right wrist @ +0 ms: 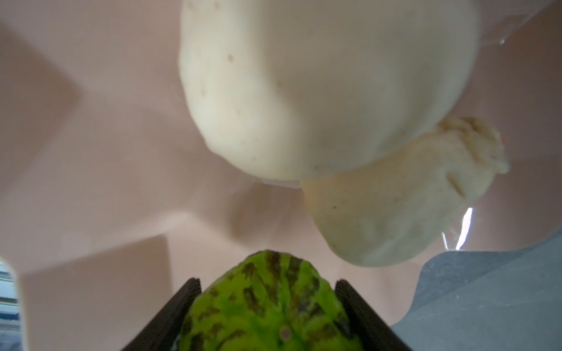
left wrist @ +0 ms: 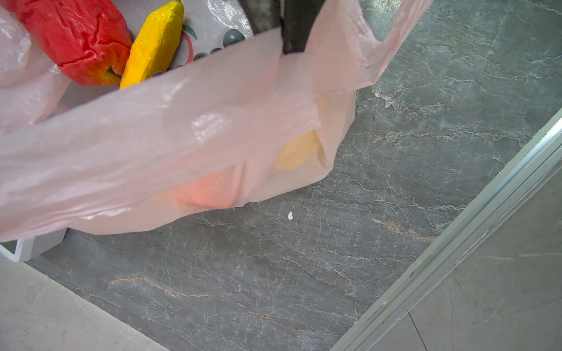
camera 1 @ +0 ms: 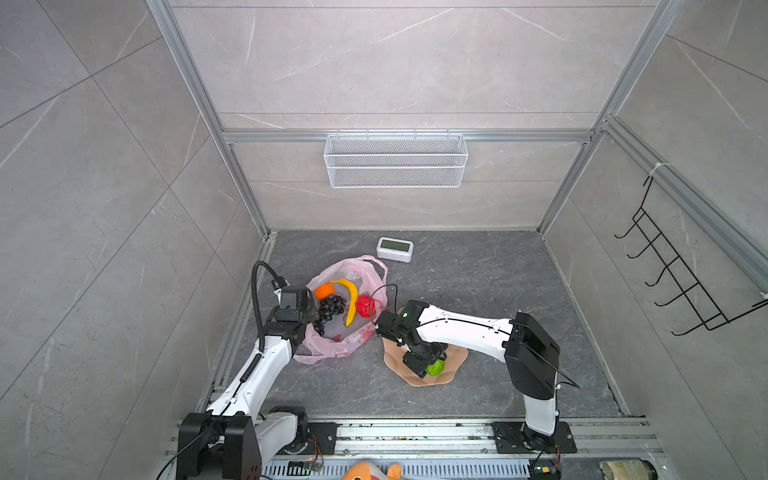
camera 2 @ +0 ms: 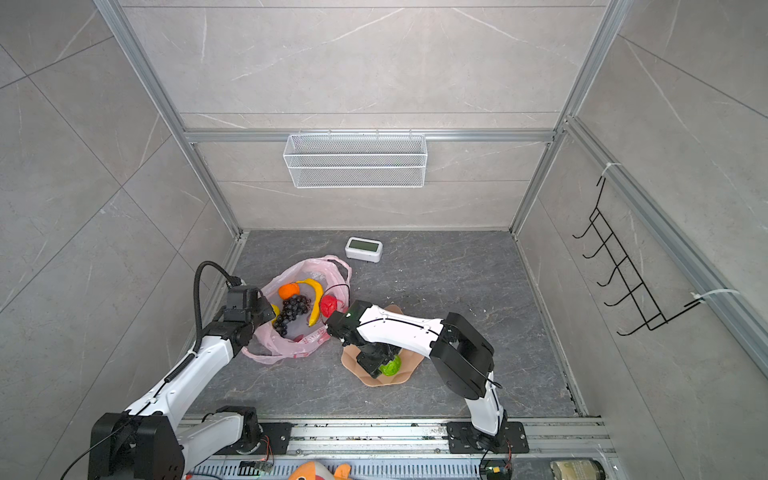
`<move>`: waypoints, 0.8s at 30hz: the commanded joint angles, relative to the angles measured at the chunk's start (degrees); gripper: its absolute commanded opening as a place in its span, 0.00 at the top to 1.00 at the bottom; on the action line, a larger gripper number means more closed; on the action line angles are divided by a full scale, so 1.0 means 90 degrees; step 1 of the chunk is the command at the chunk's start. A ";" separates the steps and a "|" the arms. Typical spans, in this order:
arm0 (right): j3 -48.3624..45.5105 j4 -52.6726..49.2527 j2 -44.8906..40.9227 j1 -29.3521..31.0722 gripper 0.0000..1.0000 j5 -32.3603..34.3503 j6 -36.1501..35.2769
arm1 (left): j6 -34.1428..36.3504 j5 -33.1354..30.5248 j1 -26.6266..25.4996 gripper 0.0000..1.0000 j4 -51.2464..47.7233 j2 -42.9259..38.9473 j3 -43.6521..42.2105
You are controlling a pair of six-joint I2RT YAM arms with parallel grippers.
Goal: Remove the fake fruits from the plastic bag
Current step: 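Carry the green fruit to the peach bowl and lower it beside the pears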
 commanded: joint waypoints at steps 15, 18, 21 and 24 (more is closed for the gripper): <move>-0.0025 -0.0243 0.0299 0.0132 0.25 0.0295 -0.0126 | 0.0141 -0.0078 -0.0005 1.00 0.0066 0.0015 -0.0019; -0.0016 -0.0204 0.0282 0.0138 0.25 0.0271 -0.0103 | 0.0146 -0.0078 -0.0005 1.00 0.0066 0.0014 -0.0023; 0.0021 -0.0176 0.0235 0.0144 0.25 0.0222 -0.0093 | 0.0146 -0.0086 -0.0005 1.00 0.0066 0.0017 -0.0023; 0.0067 -0.0155 0.0159 0.0148 0.26 0.0178 -0.0070 | 0.0147 -0.0087 -0.0005 1.00 0.0066 0.0009 -0.0023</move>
